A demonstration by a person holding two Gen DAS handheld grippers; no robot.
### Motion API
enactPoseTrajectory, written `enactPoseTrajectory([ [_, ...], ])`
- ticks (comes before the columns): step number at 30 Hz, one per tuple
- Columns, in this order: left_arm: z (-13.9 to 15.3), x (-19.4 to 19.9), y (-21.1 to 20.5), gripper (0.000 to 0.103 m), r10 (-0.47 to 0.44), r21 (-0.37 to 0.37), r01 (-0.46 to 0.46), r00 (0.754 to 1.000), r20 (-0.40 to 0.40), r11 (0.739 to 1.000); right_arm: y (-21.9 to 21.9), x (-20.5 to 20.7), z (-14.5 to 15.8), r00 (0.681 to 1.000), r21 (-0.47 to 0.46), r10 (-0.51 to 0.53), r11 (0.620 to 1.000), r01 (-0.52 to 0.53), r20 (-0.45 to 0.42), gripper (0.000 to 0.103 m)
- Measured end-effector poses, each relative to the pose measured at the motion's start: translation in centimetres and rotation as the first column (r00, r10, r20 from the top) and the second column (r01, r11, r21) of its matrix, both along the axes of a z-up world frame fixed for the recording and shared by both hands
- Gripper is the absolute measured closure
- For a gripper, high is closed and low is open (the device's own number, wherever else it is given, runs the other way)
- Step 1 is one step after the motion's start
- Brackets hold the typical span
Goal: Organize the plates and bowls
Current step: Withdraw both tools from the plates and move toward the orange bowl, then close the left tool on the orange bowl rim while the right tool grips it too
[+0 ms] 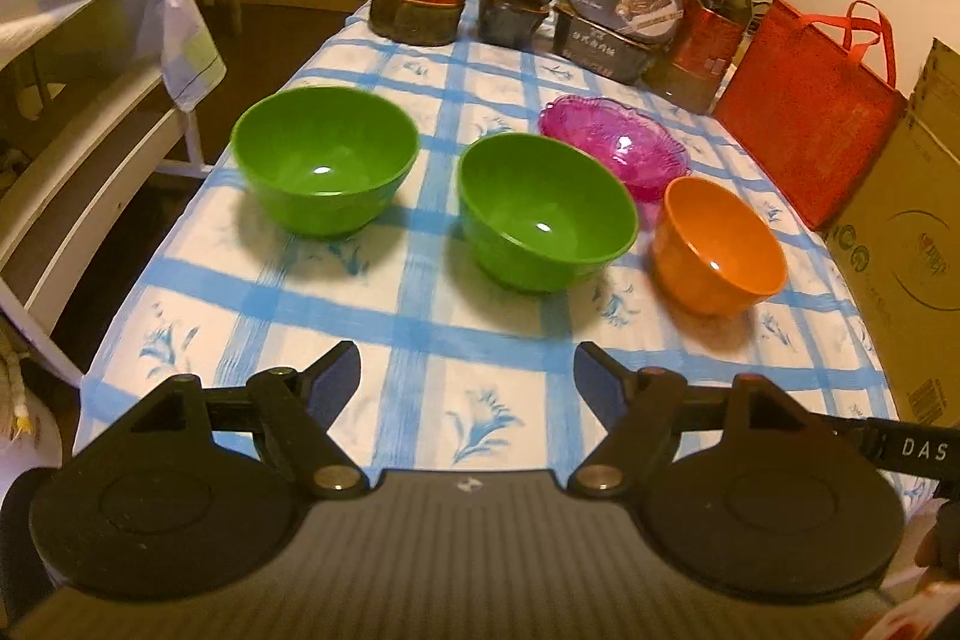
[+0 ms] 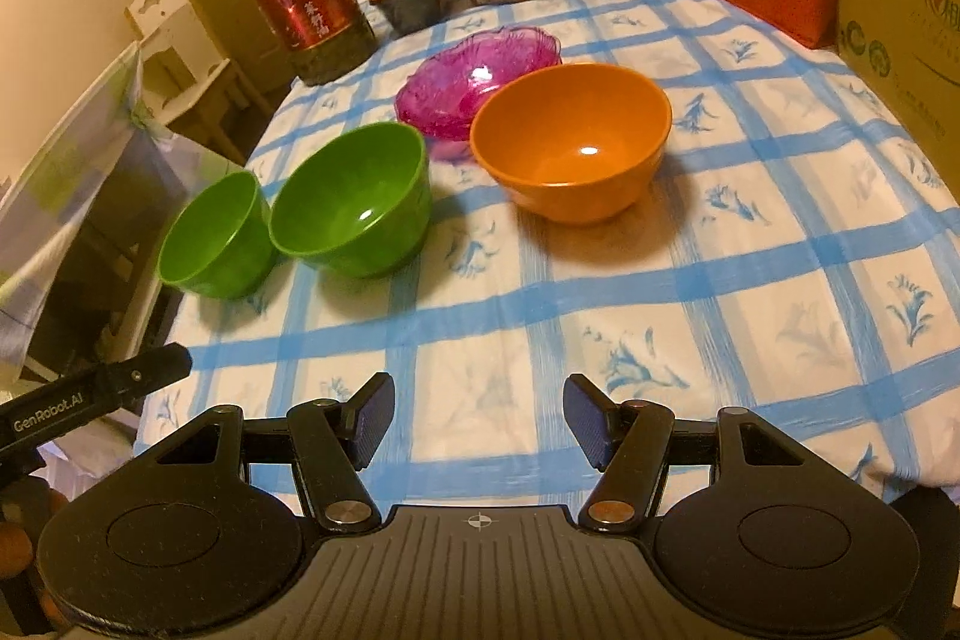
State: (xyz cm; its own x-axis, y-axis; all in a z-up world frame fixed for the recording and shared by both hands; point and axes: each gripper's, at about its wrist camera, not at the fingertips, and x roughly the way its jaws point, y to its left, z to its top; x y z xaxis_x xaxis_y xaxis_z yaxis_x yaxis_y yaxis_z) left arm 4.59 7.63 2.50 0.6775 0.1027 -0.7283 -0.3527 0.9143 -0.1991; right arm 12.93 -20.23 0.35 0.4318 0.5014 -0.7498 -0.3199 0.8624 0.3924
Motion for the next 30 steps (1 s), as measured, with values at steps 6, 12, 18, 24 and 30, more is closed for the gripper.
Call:
enactPoseTrajectory([
  [6,-0.4,-0.8,0.6,0.027,0.016,-0.006,-0.016,1.000,-0.007,1.000,-0.1,-0.1,-0.2,1.000,-0.009,-0.005,1.000,0.005,-0.007,0.041],
  [12,-0.7,-0.7,0.7,0.027,0.021,-0.009,-0.021,1.000,-0.014,1.000,-0.2,0.1,-0.3,1.000,-0.016,-0.011,1.000,0.011,-0.004,0.041],
  [18,-1.0,-0.6,0.5,0.026,0.014,-0.008,-0.014,1.000,-0.023,1.000,-0.4,0.2,-0.5,1.000,-0.017,-0.018,1.000,0.017,-0.013,0.041],
  [24,-1.4,-0.4,0.0,0.026,0.005,-0.008,-0.005,0.999,-0.031,1.000,-0.8,0.3,-0.8,0.999,-0.019,-0.030,0.999,0.030,-0.018,0.041],
  [30,-1.8,0.0,-0.6,0.024,-0.010,-0.008,0.009,0.999,-0.042,1.000,-1.3,0.5,-1.4,0.998,-0.020,-0.047,0.999,0.047,-0.031,0.041],
])
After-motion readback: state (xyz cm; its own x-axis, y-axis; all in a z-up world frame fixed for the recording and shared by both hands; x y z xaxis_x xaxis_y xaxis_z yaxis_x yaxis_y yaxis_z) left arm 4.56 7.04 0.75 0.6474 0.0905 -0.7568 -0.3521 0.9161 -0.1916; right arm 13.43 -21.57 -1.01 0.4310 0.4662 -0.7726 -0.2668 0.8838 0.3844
